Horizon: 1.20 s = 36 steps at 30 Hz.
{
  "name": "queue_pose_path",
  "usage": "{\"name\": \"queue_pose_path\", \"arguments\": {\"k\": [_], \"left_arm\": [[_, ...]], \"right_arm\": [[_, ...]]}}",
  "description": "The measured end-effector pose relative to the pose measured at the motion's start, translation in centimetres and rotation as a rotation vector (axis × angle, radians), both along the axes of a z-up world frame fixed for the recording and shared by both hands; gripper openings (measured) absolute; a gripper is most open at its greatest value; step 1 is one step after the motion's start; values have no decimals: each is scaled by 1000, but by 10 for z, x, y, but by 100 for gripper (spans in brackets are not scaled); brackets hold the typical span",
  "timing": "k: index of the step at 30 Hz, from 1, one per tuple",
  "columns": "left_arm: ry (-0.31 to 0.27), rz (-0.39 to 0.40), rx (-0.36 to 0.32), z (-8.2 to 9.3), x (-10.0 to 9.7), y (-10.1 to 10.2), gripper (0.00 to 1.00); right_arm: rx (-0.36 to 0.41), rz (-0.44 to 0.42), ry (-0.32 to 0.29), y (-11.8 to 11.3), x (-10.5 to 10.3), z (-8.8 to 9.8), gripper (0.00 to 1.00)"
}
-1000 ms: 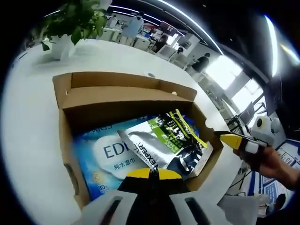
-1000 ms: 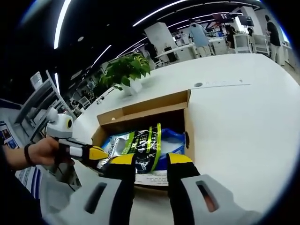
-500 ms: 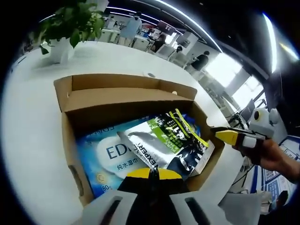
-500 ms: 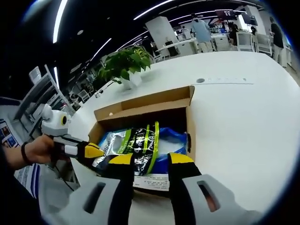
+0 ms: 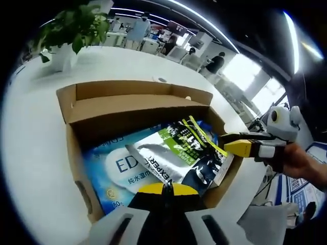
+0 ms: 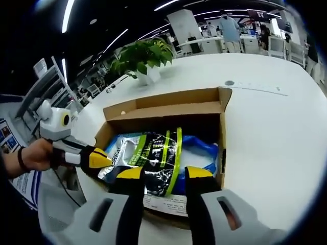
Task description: Operate the shoe box by opening the lid, removing the specified soft item, and placing it in the target area until the item is outside and the box remains undamaged.
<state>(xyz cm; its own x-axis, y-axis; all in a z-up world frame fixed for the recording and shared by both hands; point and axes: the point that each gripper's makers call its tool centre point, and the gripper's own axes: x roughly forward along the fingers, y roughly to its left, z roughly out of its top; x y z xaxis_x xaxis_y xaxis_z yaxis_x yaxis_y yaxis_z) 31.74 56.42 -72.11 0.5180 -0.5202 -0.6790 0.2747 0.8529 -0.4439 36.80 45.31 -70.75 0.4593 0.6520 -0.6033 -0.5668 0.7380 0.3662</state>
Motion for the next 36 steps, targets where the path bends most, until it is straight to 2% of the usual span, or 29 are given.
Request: {"name": "queue_pose_path", "arguments": {"k": [2, 6, 11, 19, 22, 25, 28, 30, 31, 36], "left_arm": [[1, -2, 3, 0, 0, 0, 3], [3, 1, -2, 0, 0, 0, 3], [5, -1, 3, -1, 0, 0, 2], [9, 9, -8, -3, 6, 4, 2], [10, 12, -9, -4, 7, 5, 2], [9, 17, -16, -4, 8, 5, 2], [10, 18, -17, -5, 8, 5, 2], [6, 24, -38, -3, 9, 3, 2], [14, 29, -58, -3, 9, 0, 2], [8, 17, -38, -4, 8, -1, 2]], "right_arm": [[-36, 11, 7, 1, 3, -5, 27], [-48, 15, 2, 5, 9, -7, 27], [-103, 12, 40, 3, 12, -20, 21], [-53, -12, 84, 9, 14, -23, 19], [-41, -31, 91, 5, 16, -20, 14], [-18, -50, 71, 3, 18, -13, 8], [8, -55, 83, 3, 19, -10, 6], [34, -53, 101, 6, 17, -9, 1], [45, -76, 99, 5, 18, -9, 1], [59, -80, 102, 5, 16, -8, 0]]}}
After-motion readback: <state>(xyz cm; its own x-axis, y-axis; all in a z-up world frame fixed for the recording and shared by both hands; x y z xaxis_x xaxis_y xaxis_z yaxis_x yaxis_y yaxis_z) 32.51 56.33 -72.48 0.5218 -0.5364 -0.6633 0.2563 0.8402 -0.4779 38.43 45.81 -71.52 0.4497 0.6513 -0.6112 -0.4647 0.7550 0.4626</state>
